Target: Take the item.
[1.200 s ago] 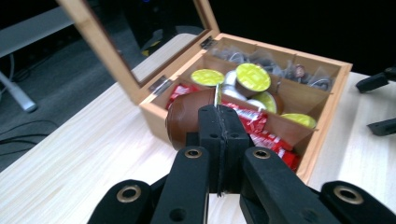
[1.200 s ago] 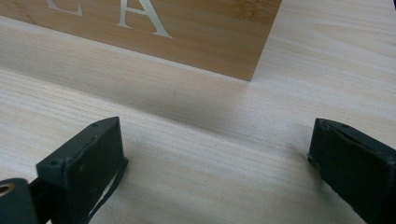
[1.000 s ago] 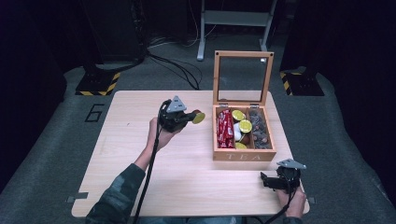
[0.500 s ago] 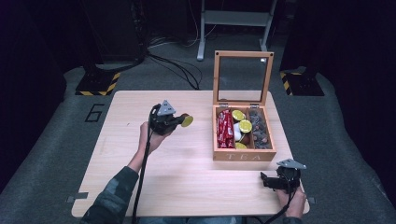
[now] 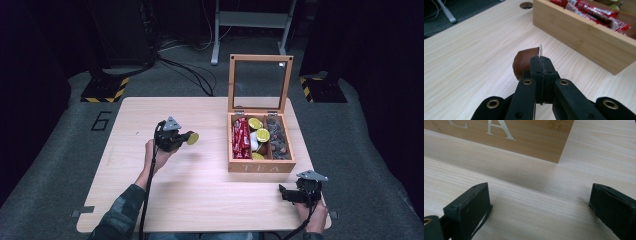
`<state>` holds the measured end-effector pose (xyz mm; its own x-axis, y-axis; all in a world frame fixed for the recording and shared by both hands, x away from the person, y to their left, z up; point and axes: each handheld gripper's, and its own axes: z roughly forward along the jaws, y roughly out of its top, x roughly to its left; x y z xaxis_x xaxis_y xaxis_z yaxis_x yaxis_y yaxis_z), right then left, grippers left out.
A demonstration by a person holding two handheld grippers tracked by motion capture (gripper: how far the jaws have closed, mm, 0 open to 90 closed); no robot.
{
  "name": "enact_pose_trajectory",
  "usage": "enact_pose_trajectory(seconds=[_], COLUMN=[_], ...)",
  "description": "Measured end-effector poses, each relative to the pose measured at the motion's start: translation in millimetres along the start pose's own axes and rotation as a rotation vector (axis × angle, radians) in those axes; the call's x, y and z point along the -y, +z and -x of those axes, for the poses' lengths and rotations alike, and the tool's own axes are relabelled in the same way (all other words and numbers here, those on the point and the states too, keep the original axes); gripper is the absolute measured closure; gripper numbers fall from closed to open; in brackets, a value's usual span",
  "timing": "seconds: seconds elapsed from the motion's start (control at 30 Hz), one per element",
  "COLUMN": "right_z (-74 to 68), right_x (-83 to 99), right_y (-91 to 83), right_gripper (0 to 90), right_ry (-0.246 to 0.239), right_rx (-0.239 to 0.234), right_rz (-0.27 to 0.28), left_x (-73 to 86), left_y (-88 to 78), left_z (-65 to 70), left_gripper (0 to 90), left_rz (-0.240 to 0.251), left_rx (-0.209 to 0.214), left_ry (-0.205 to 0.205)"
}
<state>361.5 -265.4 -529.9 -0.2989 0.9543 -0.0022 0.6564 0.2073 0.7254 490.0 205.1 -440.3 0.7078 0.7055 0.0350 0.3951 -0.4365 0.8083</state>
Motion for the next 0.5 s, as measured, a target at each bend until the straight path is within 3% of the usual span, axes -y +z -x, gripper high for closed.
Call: enact_pose_trajectory(seconds=[0.17, 0.5], right_z=[-0.1, 0.1], right_x=[0.0, 0.0], right_y=[0.0, 0.1], right_gripper=[2.5, 2.5], right_ry=[0.001, 0.0], right_rx=[0.0, 0.0], right_rz=[0.0, 0.001], left_x=[12.0, 25.0], left_y=[9.8, 20.8], left_z=[-3.1, -3.9], left_gripper=[90.0, 90.0], left_rz=[-0.034, -0.073], left_rx=[-0.009, -0.007], left_ry=[-0.033, -0.044])
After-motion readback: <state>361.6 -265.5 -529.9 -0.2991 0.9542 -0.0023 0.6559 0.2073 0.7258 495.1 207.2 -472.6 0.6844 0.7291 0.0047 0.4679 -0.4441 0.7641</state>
